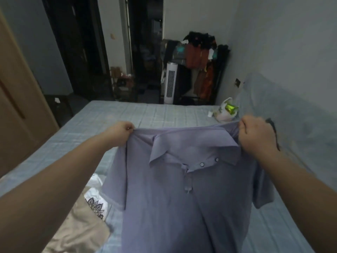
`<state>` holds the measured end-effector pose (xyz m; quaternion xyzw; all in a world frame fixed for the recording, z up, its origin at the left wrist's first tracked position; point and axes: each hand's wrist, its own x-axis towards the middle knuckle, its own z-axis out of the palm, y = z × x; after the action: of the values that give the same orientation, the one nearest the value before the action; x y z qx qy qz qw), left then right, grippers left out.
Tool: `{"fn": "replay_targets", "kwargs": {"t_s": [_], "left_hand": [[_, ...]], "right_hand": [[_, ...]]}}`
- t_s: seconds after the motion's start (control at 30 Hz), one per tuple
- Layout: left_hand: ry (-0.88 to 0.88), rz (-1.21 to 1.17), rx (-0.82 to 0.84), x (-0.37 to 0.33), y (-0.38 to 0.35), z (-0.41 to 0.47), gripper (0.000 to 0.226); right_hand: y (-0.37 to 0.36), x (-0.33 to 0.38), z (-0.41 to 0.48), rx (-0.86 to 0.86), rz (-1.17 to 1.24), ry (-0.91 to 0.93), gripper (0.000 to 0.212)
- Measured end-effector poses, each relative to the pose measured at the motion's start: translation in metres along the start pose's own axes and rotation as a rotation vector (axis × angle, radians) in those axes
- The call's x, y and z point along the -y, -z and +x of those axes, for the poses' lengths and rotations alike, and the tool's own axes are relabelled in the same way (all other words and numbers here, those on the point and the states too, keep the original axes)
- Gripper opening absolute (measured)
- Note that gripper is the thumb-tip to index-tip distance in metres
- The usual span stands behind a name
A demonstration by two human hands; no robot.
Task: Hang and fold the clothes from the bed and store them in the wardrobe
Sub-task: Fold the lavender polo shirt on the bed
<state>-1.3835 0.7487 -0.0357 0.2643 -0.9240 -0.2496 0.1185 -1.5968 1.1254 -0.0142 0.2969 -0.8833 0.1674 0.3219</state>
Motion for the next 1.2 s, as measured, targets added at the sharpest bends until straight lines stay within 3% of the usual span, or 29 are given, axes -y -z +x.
{"fn": "replay_targets", "kwargs": {"t_s": [0.33, 0.53, 0.73, 0.87, 0.97, 1.1, 1.2], "left_hand": [[0.271, -0.044, 0.178, 0.063, -0.209, 0.106, 0.024], [0.416, 0.142, 0.189, 0.133, -0.345, 0.181, 0.019], [0.319, 0.272, 0.243, 0.215, -0.471, 0.253, 0.019], [0.238, 0.347, 0.167, 0.248, -0.537, 0.264, 0.016], [0.208, 0.384, 0.079, 0.261, -0.567, 0.258, 0.018], [0.191, 0.404, -0.014, 0.269, -0.570, 0.256, 0.025], [0.170, 0.285, -0.014, 0.267, -0.555, 0.257, 0.033]], "right_hand": [[-0.258, -0.070, -0.018, 0.468, -0.058, -0.099, 0.018], [-0.445, -0.093, -0.048, 0.698, 0.021, -0.220, 0.021], [-0.599, -0.109, -0.089, 0.734, -0.056, -0.229, 0.017], [-0.661, -0.123, -0.108, 0.646, -0.124, -0.146, 0.019], [-0.686, -0.135, -0.120, 0.611, -0.126, -0.071, 0.014], [-0.696, -0.144, -0.129, 0.637, -0.108, -0.139, 0.018], [-0.688, -0.139, -0.123, 0.608, 0.008, -0.166, 0.020]]}}
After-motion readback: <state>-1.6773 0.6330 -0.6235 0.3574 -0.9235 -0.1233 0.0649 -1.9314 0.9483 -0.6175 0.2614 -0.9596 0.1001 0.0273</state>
